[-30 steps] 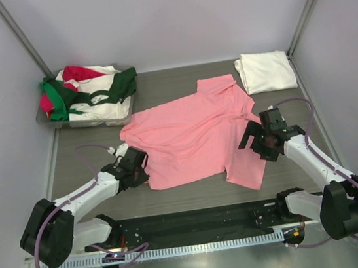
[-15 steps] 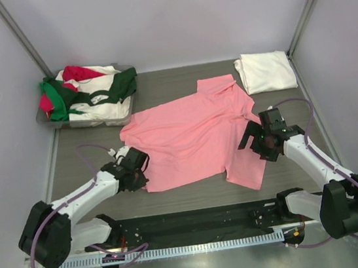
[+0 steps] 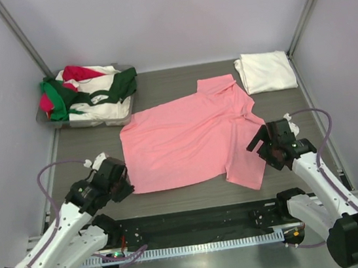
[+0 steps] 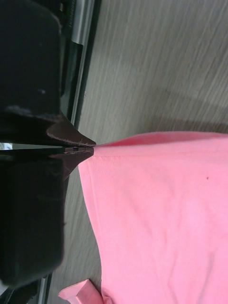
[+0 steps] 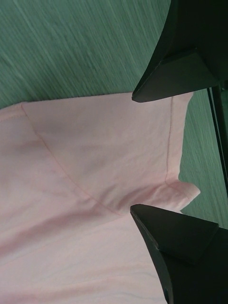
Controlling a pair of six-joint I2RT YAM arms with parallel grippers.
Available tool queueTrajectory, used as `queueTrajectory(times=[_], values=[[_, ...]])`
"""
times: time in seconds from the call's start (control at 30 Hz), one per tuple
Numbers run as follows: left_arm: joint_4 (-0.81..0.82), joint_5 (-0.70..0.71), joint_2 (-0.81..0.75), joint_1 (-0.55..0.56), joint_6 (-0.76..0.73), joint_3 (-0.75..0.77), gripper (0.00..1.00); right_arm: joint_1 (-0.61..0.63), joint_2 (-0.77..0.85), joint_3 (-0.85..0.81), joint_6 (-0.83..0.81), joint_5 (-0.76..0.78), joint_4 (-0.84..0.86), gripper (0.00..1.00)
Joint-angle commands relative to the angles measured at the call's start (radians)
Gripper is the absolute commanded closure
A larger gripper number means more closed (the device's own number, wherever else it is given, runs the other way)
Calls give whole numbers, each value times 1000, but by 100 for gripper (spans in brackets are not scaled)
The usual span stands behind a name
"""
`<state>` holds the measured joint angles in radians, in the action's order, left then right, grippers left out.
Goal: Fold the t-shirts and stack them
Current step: Flatten the tshirt out
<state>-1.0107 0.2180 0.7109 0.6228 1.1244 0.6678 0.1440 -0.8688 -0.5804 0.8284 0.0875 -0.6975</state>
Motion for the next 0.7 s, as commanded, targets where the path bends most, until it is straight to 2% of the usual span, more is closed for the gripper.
queueTrajectory(times=[0.0, 0.2, 0.27, 0.37, 0.53, 0.6, 0.67], values=[[-179, 43, -80, 5, 46, 44, 100, 2, -25, 22, 51, 44, -69, 6], [-226, 77, -163, 5, 57, 35, 100, 95, -41, 82, 104, 32, -68, 9], [-226, 78, -171, 5, 60, 35, 100, 181, -22, 99, 152, 47, -68, 15], [-235, 89, -182, 5, 60, 44, 100, 299, -25, 108, 273, 110, -79, 16], [-250, 107, -217, 5, 66, 56, 100, 391, -101, 163, 342, 124, -20, 20], [-255, 109, -228, 5, 71, 55, 100, 440, -108, 162, 367, 147, -33, 23], [-255, 112, -238, 5, 74, 55, 100, 447, -114, 157, 368, 162, -33, 31]])
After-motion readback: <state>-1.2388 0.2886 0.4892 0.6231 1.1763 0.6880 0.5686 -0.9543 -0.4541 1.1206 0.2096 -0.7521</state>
